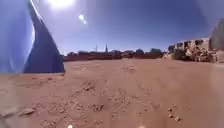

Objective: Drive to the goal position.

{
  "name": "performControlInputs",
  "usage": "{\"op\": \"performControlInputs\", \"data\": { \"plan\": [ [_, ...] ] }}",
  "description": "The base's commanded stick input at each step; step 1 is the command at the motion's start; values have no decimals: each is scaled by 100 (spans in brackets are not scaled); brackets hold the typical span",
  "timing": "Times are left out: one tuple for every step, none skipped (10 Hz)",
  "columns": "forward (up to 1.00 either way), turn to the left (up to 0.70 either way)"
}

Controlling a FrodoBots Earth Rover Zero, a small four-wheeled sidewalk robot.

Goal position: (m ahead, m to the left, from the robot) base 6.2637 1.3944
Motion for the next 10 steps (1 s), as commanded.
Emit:
{"op": "performControlInputs", "data": {
  "plan": [
    [70,0],
    [70,0],
    [70,0],
    [70,0],
    [70,0],
    [70,0],
    [70,0],
    [70,0],
    [70,0],
    [70,0]
  ]
}}
